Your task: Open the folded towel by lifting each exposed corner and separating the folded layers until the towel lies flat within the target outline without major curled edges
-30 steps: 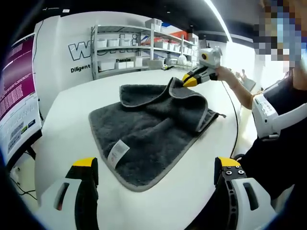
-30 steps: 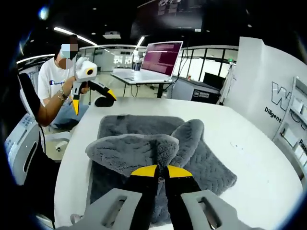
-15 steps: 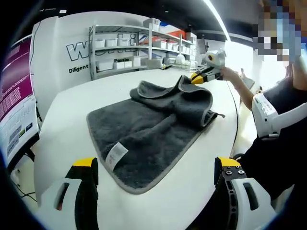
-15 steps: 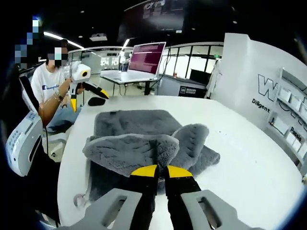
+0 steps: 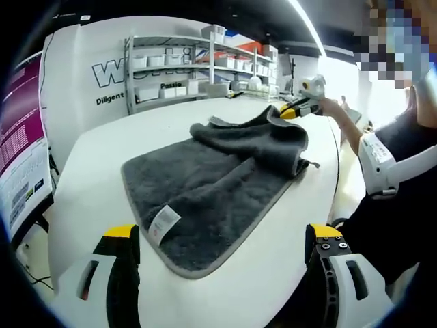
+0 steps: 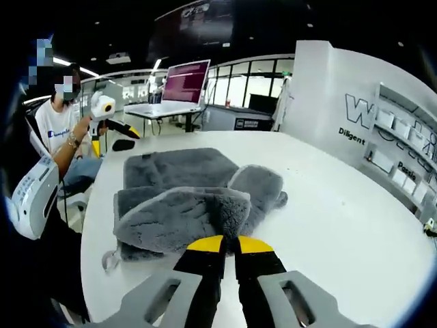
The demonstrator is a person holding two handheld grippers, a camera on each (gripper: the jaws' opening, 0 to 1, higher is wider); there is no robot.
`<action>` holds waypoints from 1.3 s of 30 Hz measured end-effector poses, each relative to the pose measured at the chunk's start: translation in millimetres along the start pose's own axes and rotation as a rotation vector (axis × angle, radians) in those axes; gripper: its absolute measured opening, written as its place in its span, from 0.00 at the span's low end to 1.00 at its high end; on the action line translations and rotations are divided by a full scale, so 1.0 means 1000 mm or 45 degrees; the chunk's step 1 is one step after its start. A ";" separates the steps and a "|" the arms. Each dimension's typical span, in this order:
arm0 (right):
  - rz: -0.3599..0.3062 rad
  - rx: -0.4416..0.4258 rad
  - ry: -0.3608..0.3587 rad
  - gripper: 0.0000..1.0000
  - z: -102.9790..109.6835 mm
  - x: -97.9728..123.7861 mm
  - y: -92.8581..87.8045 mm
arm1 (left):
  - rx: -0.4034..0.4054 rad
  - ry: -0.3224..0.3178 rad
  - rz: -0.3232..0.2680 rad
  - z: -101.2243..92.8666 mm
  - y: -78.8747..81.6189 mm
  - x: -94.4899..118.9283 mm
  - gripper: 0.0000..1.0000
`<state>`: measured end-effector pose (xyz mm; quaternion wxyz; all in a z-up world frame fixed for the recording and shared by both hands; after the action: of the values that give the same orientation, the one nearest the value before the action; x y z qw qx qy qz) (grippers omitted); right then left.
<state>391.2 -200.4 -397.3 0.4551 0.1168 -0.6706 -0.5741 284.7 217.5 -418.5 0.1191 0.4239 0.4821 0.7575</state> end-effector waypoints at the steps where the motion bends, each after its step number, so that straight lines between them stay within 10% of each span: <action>1: 0.001 -0.005 -0.006 0.02 -0.002 0.002 -0.001 | 0.003 0.002 0.000 0.000 0.000 0.000 0.99; 26: 0.063 -0.153 -0.241 0.00 -0.046 0.062 -0.057 | -0.004 -0.014 0.002 -0.002 0.000 -0.005 0.99; 39: 0.021 -0.270 -0.210 0.02 -0.051 0.050 -0.062 | -0.009 -0.027 0.006 -0.006 0.002 -0.008 0.99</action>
<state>378.5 -287.9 -431.0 0.4129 0.0152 -0.6421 -0.6457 285.3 207.8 -422.3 0.1239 0.4324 0.4771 0.7550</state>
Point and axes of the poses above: the point that each gripper's makers call its tool centre point, and the gripper's own axes: x roughly backward along the fingers, z roughly to its left, y roughly out of its top, the point moved 4 cm from there along x, roughly backward along the fingers, and after that the axes turned 13 degrees about -x, right-handed, at the moved point
